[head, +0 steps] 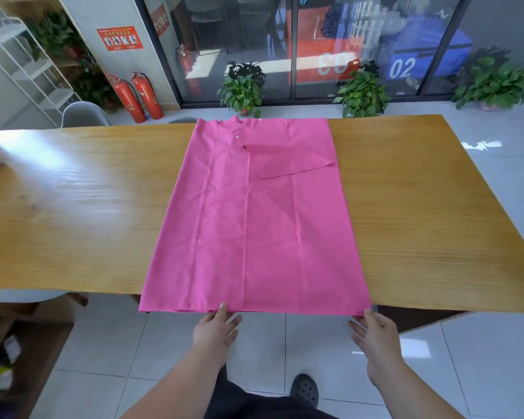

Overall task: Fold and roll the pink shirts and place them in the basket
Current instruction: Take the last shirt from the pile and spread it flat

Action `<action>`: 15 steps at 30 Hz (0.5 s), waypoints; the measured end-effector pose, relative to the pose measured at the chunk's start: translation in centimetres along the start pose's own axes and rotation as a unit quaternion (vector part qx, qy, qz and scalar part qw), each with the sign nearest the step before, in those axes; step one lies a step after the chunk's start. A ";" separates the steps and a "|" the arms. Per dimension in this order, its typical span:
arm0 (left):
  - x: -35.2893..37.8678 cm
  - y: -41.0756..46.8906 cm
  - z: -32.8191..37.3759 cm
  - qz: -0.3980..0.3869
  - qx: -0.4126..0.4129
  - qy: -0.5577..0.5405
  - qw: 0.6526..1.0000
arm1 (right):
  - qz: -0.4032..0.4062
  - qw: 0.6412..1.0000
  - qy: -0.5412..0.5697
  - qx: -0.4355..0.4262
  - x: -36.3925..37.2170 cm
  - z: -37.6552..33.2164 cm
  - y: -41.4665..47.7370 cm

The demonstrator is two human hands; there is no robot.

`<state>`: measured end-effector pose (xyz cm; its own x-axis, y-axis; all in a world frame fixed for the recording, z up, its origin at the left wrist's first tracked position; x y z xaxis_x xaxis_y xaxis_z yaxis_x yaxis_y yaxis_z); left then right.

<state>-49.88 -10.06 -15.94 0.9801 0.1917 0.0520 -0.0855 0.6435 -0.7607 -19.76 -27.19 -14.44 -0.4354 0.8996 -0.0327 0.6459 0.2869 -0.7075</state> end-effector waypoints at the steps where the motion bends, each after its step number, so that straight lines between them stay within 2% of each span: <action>1: -0.4 0.1 0.2 -0.005 -0.005 0.000 1.000 | 0.008 1.000 0.001 -0.029 0.2 0.0 -0.6; 4: -1.8 0.6 0.3 -0.014 -0.017 0.027 0.999 | -0.012 0.998 0.014 -0.066 1.4 0.5 -2.5; 10: -4.5 1.6 2.0 -0.006 -0.019 0.080 0.997 | -0.151 0.988 -0.041 -0.013 5.6 2.6 -3.5; 15: -7.3 2.9 5.8 0.005 0.015 0.086 0.996 | -0.197 0.978 -0.066 0.002 10.2 2.9 -5.7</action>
<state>-58.29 -5.34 -14.79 0.9952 0.0699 -0.0688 -0.0979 0.6640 -0.7413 -29.72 -20.63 -12.83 -0.7267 0.6698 0.1526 0.4102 0.6013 -0.6857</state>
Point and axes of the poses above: each hand's wrist, its own y-axis towards the middle knuckle, its own x-axis out of the palm, z = x × y, the point moved 3 cm from there along y, towards the middle knuckle, and after that the axes turned 2 degrees about x, right-handed, at the moved point
